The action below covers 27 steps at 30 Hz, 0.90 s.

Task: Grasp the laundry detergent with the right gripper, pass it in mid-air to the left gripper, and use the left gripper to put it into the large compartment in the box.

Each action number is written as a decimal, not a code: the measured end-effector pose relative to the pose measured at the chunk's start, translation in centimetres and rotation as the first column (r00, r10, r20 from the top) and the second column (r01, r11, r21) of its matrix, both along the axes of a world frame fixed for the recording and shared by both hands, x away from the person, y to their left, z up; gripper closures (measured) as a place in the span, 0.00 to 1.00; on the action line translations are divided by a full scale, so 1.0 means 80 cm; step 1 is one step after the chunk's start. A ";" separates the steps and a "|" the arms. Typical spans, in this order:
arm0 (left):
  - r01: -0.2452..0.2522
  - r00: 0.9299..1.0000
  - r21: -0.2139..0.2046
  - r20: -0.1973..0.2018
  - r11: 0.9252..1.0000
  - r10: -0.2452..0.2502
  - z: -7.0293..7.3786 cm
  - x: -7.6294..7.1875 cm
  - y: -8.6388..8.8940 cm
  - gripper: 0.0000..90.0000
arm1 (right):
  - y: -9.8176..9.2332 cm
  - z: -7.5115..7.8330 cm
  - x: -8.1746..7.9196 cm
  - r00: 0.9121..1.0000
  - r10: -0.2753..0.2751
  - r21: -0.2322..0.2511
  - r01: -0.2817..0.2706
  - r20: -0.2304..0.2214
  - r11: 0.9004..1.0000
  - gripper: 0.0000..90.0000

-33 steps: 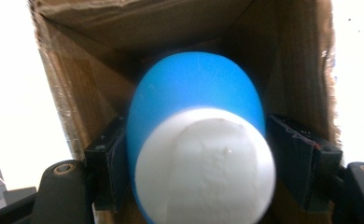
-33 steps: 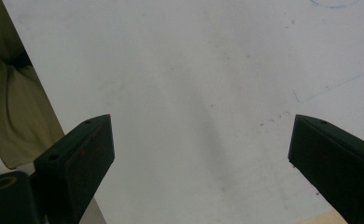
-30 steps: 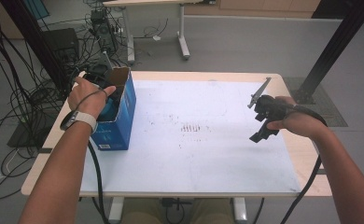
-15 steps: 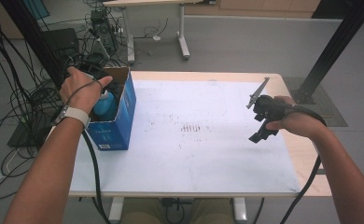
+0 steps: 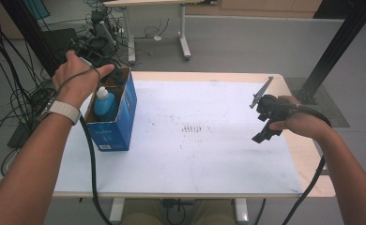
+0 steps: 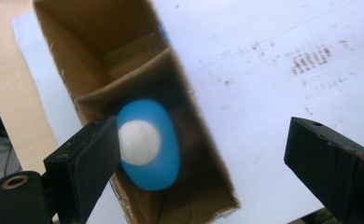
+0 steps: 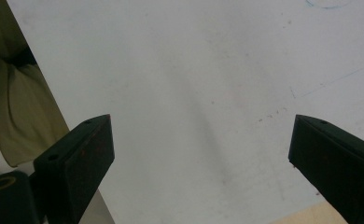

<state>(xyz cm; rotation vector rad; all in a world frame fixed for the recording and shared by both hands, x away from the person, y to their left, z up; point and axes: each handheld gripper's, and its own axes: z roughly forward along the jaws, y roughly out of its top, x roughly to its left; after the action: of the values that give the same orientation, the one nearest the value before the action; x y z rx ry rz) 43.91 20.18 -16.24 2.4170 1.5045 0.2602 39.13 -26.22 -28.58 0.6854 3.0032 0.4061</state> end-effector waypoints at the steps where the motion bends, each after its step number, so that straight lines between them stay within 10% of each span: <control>1: 0.020 1.000 0.003 0.005 1.000 -0.020 0.005 -0.002 -0.005 0.11 | 0.000 0.001 0.000 1.000 -0.002 0.001 0.002 0.000 1.000 0.07; 15: 0.258 0.965 0.006 0.046 0.966 -0.258 0.036 -0.021 -0.069 0.10 | -0.001 0.008 -0.002 1.000 -0.012 -0.006 0.012 0.005 1.000 0.07; 27: 0.433 0.900 0.030 0.042 0.901 -0.434 0.039 -0.025 -0.113 0.10 | -0.008 0.011 -0.002 0.999 -0.031 0.000 0.031 0.009 1.000 0.07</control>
<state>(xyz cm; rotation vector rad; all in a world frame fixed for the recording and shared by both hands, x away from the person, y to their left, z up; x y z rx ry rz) 41.89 11.11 -13.14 2.6569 0.9067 0.2328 38.94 -26.85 -27.74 0.7276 2.9799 0.4072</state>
